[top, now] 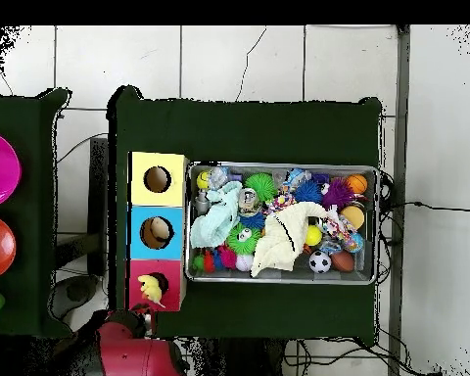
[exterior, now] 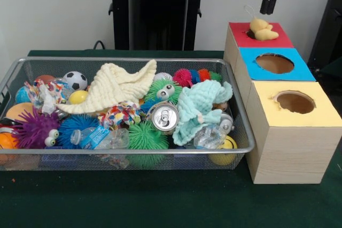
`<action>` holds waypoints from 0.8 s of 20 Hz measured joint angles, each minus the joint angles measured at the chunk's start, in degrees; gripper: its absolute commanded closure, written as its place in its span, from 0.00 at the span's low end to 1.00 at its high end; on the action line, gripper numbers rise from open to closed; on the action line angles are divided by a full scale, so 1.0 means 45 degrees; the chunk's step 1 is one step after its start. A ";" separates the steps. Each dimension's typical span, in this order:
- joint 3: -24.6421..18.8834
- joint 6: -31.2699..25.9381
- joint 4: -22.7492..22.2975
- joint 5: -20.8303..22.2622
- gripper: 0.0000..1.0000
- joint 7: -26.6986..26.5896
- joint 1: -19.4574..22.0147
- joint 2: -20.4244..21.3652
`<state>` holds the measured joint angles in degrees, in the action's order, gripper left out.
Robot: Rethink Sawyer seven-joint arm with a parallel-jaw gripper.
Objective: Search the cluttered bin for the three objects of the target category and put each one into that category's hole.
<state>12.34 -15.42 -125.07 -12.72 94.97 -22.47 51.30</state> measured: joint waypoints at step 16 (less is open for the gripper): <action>-0.0191 0.0506 0.0467 -0.0037 1.00 0.0000 0.0667 -0.0559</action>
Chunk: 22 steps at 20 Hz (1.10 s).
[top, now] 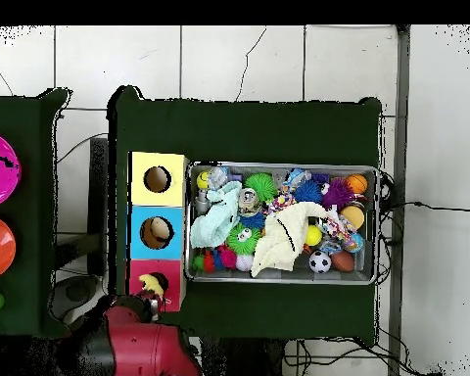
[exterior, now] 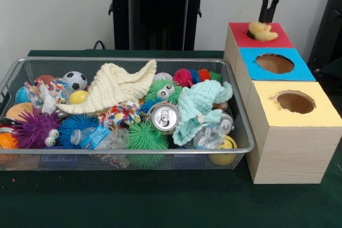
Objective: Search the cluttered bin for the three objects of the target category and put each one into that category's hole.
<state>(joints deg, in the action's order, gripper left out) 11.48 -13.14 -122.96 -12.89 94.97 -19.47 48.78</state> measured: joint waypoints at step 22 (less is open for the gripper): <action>-0.0480 0.3472 -0.0361 -0.0011 1.00 0.0000 0.0727 -0.0937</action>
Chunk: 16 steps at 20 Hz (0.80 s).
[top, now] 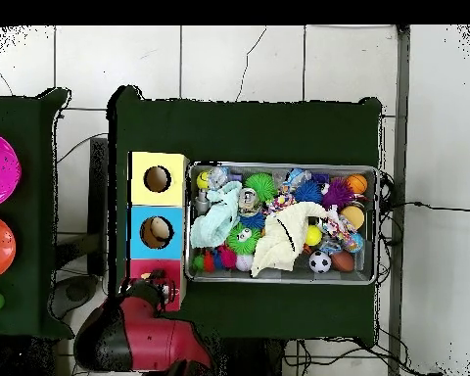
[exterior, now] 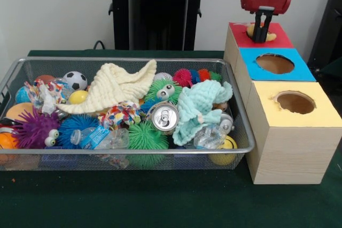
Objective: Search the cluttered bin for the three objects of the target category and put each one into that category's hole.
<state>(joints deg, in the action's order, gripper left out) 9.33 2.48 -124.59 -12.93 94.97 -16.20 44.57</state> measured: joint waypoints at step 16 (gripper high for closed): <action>0.0138 -0.0947 -0.0099 -0.0042 1.00 0.0000 -0.0589 0.0730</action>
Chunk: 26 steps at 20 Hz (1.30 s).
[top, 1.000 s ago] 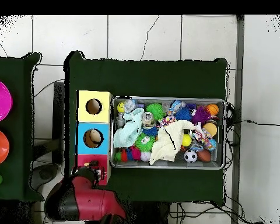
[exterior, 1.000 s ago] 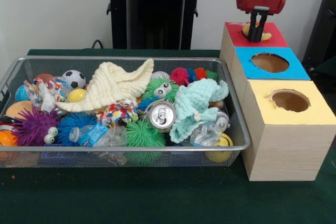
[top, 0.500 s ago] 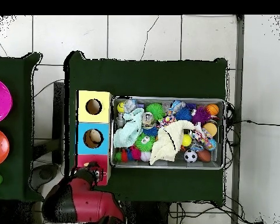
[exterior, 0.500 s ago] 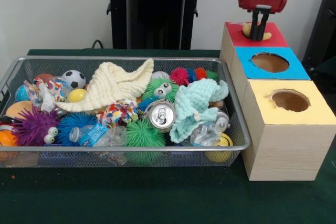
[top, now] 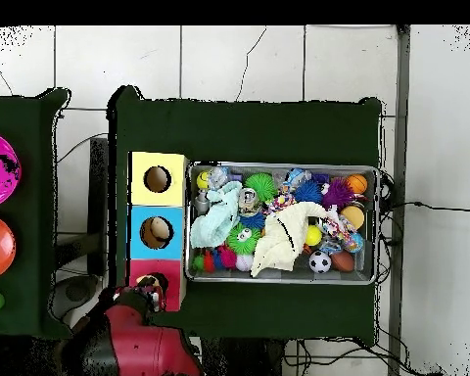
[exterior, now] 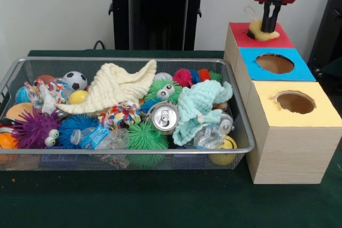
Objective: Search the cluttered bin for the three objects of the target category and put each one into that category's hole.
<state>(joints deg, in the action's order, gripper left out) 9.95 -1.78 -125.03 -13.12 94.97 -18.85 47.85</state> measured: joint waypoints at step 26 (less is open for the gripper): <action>-0.0202 0.1175 -0.0740 -0.0008 1.00 0.0000 0.0943 -0.0362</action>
<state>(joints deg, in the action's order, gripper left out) 9.04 3.51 -128.36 -13.16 94.97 -14.61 46.22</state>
